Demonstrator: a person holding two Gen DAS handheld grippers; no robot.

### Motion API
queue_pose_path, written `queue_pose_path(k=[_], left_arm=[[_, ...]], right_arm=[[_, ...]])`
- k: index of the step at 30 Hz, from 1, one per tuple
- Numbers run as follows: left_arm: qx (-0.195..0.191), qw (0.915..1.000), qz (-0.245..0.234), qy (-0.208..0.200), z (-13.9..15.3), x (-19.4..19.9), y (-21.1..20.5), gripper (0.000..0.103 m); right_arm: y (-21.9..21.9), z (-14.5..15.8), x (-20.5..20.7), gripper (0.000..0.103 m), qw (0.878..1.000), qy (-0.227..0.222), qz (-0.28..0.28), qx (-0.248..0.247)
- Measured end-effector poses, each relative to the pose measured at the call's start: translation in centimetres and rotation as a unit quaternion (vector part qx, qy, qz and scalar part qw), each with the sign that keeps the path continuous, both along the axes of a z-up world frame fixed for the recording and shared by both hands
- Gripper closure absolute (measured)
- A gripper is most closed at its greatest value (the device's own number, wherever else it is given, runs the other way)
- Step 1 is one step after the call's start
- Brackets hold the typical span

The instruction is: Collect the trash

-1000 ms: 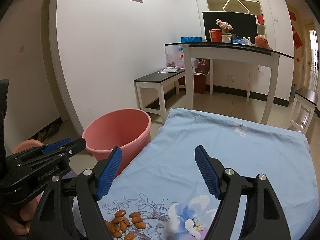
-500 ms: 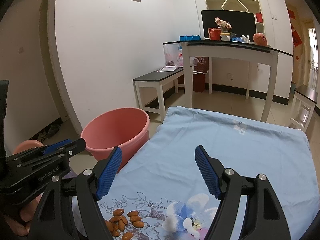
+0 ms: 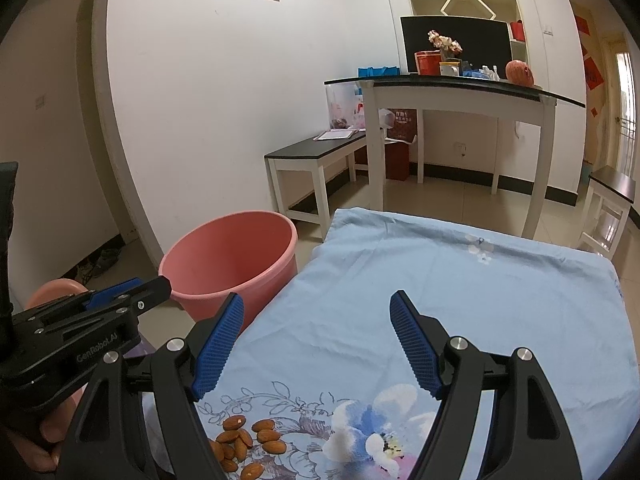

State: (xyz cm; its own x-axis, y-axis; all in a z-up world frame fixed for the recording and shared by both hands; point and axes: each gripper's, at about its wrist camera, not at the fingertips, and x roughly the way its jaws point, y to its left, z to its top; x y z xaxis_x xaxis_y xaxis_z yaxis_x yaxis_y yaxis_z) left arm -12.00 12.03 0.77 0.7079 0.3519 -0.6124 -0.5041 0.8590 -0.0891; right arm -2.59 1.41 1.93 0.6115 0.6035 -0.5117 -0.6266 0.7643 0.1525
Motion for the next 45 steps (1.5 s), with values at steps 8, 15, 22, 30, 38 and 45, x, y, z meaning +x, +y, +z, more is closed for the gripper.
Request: queue_pose_path(k=[8,15,22,30,38,45], left_arm=[[0.001,1.0000,-0.003,0.004,-0.1,0.3,0.1,0.070],[0.000,0.9999,-0.011,0.011,-0.1,1.0,-0.2,0.070],[0.001,0.9995,-0.027,0.016,-0.2,1.8,-0.9,0.070],[0.007,0.9973,-0.071,0.019,-0.2,3.6,-2.5,0.070],[0.000,0.9891,-0.143,0.034,-0.8,7.8,-5.6,0.070],[-0.008,0.9636,-0.265,0.039,-1.8,12.7,-11.2,0.070]], right_arm=[[-0.3,-0.1,0.3,0.028,1.000,0.004,-0.004,0.000],[-0.8,-0.5,0.7,0.028,1.000,0.009,-0.009,0.001],[-1.4,-0.8,1.4,0.028,1.000,0.015,-0.019,0.000],[-2.8,-1.5,2.9,0.028,0.999,0.029,-0.042,-0.013],[-8.1,-2.2,6.6,0.028,0.991,0.043,-0.119,-0.044],[-14.5,-3.5,10.0,0.028,0.974,0.067,-0.199,-0.086]])
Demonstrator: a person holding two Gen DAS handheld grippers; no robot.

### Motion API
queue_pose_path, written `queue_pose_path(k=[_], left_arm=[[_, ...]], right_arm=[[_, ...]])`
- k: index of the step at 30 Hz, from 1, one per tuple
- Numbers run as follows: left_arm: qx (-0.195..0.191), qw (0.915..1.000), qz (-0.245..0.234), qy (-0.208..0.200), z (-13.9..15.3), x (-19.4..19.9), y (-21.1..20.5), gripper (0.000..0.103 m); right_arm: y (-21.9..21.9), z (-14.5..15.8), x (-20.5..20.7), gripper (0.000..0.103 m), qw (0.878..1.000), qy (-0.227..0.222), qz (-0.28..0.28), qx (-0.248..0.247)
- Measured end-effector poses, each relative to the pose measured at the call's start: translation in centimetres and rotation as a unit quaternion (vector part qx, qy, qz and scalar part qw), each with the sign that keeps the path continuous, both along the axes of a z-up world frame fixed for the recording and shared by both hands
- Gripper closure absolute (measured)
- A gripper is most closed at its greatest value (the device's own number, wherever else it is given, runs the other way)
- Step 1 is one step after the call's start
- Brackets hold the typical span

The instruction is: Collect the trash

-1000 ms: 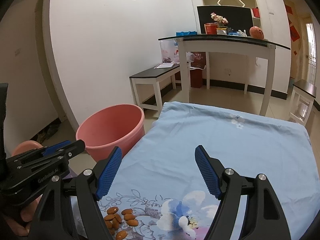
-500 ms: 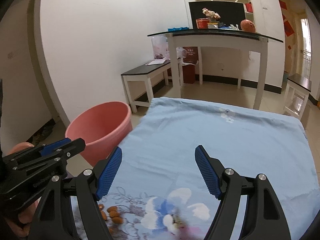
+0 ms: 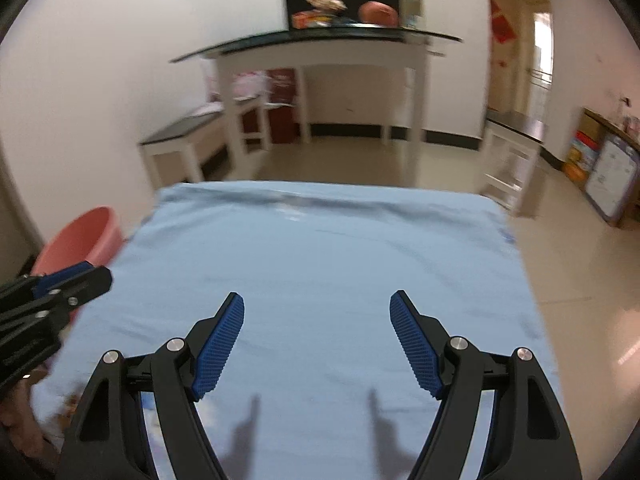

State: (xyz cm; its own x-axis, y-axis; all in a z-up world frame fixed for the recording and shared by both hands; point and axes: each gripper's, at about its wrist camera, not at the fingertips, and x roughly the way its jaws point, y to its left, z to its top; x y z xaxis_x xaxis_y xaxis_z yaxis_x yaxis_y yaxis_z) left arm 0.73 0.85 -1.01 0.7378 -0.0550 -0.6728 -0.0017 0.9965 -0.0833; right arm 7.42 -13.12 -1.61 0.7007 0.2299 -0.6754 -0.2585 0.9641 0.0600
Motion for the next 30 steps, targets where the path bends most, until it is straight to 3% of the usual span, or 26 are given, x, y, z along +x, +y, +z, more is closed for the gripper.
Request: queue_pose_path(k=[7,11,17,22,30], left_arm=[[0.006,0.9921,-0.124,0.016,-2.3,3.4,-6.2,0.070],[0.002,0.9871,-0.157,0.031,-3.9,5.0,-8.3,0.070],[0.005,0.9798,-0.192,0.054,-6.2,6.1,-10.3,0.070],[0.013,0.9719,-0.220,0.083,-7.9,6.5,-11.7,0.070],[0.034,0.9677,-0.236,0.080,-8.1,6.3,-12.7,0.070]], right_arm=[[-5.9,-2.2,3.1,0.028,0.998,0.032,-0.062,-0.013],[-7.6,-3.3,4.6,0.028,0.995,0.042,-0.086,-0.002],[-8.8,-5.3,5.9,0.028,0.992,0.081,-0.097,0.013],[-9.7,-5.4,5.9,0.028,0.990,0.089,-0.109,0.027],[-9.9,-5.7,5.3,0.027,0.987,0.102,-0.124,0.030]])
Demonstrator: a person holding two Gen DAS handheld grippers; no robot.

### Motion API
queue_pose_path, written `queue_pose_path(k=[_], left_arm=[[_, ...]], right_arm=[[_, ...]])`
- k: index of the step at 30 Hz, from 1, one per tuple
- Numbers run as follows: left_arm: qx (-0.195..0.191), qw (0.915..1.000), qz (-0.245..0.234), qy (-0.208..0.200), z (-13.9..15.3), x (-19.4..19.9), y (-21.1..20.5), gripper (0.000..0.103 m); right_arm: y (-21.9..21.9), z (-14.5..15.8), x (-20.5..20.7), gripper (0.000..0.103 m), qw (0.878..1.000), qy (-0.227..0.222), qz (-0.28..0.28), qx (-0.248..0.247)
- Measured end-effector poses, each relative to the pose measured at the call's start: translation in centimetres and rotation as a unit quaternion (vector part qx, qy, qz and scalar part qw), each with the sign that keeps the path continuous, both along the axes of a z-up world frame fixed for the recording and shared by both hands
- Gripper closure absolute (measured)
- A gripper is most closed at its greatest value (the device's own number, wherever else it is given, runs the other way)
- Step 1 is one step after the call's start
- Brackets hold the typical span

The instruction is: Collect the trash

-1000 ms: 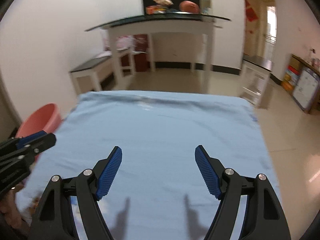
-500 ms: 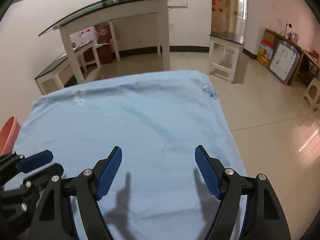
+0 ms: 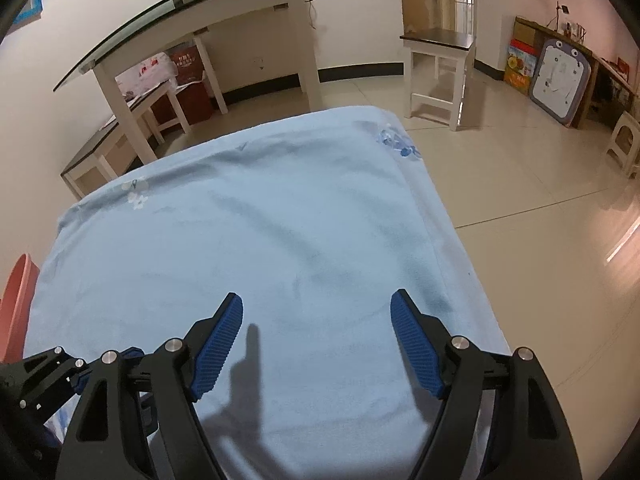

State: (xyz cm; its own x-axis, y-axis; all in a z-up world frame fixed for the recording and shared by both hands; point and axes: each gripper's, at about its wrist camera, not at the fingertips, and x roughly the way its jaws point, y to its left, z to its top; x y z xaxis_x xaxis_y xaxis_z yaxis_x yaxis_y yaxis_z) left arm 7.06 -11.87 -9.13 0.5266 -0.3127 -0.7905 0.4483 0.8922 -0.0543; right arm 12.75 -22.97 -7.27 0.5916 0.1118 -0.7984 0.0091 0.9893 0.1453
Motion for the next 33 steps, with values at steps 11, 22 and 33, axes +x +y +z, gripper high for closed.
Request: queue_pose_path(k=[11,22,33], left_arm=[[-0.007,1.0000,-0.005,0.000,0.4,-0.9,0.3,0.070],[0.008,0.9992,-0.038,0.000,0.4,-0.5,-1.0,0.049],[0.014,0.9991,-0.040,0.000,-0.2,0.2,-0.8,0.042]], right_arm=[[0.8,0.2,-0.7,0.023,1.000,0.003,-0.001,-0.019],[2.7,-0.1,0.0,0.011,0.997,0.026,0.007,-0.073],[1.4,0.0,-0.7,0.009,0.998,0.026,-0.030,-0.047]])
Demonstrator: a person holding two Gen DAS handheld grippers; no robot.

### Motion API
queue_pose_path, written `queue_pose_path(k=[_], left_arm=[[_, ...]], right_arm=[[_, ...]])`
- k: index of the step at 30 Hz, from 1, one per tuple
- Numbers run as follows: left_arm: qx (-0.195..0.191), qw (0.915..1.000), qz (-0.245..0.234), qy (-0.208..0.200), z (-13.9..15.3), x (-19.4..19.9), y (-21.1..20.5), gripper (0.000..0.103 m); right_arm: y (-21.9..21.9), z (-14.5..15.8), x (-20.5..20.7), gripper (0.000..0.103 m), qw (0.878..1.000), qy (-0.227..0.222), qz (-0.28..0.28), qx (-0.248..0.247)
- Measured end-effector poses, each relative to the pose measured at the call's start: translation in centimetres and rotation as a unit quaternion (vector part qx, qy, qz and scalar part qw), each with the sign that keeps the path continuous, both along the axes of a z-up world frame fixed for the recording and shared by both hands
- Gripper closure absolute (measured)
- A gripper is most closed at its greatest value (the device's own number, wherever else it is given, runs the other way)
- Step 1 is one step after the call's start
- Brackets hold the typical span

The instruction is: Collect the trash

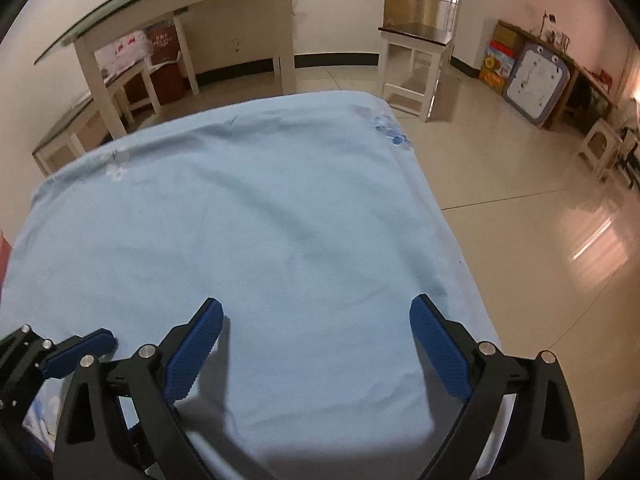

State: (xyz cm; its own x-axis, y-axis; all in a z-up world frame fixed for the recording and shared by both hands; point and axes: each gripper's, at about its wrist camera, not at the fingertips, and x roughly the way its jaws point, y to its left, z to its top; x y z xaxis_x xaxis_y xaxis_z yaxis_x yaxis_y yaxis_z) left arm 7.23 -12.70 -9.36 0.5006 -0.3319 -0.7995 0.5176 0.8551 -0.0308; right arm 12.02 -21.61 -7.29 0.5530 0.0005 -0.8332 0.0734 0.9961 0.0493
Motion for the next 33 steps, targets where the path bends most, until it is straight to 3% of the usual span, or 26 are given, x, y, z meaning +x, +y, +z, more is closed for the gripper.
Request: queue_pose_path(k=[6,11,16,19,22,25,33], left_arm=[[0.019,0.9998,0.004,-0.003,-0.1,-0.2,-0.1,0.040],[-0.008,0.9999,0.007,0.007,-0.1,-0.1,1.3,0.040],[-0.002,0.9999,0.011,0.002,0.0,-0.4,1.3,0.040],[0.007,0.9981,0.061,0.002,0.0,0.5,1.9,0.040],[-0.032,0.9935,0.109,0.011,0.1,1.5,2.6,0.040],[-0.008,0.9942,0.107,0.004,0.1,1.6,1.7,0.040],[0.010,0.9953,0.097,-0.001,0.1,1.1,1.2,0.040]], right_arm=[[-0.6,0.4,-0.6,0.010,0.996,-0.016,0.027,0.080],[0.4,0.3,-0.5,0.010,0.998,-0.012,0.024,0.055],[0.4,0.2,-0.5,0.012,0.999,-0.012,0.019,0.032],[-0.2,0.5,-0.6,0.012,0.999,-0.019,0.010,0.027],[-0.4,0.2,-0.6,0.012,0.999,-0.013,0.013,0.028],[-0.4,0.2,-0.7,0.013,1.000,-0.010,0.007,0.017],[-0.3,-0.2,-0.5,0.012,1.000,0.000,0.007,-0.007]])
